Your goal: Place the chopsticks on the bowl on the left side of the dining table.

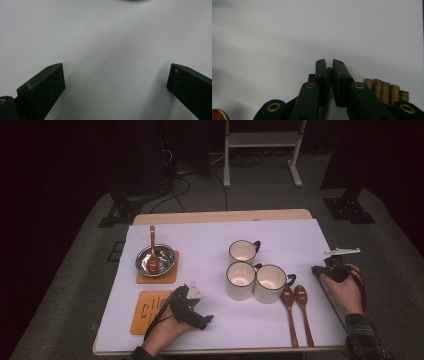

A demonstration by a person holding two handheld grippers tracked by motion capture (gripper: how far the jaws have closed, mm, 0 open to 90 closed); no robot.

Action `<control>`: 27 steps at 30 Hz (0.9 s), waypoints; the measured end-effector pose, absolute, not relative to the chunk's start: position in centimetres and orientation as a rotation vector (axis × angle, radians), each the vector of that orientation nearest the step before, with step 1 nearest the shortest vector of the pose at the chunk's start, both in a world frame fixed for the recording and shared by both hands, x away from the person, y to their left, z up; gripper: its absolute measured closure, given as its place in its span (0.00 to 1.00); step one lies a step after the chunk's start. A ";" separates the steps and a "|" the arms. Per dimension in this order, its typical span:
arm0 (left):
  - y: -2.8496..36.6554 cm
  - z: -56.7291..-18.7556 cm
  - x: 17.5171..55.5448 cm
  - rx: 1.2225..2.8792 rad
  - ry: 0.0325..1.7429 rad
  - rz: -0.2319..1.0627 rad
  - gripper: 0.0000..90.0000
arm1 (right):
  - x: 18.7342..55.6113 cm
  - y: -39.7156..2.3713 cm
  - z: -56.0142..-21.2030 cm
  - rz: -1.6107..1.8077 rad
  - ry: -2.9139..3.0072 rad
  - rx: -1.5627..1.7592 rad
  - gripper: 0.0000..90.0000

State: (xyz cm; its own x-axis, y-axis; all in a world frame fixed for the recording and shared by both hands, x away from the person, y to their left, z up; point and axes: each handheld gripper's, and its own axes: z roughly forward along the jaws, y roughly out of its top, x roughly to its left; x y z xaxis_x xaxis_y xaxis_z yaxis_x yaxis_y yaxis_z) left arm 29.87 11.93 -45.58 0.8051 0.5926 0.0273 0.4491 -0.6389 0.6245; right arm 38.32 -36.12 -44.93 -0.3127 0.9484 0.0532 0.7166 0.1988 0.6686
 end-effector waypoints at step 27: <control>12.0 -45.6 29.8 2.361 0.767 0.303 0.01 | 39.5 -33.7 -44.2 0.899 2.152 1.524 0.93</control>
State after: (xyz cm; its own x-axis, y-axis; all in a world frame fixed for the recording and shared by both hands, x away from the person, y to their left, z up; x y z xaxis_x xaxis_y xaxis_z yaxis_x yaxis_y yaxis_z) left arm 29.80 11.98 -45.64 0.8040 0.5941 0.0228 0.4492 -0.6321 0.6314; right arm 39.46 -33.70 -44.24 -0.3576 0.9310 0.0733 0.7063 0.2183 0.6734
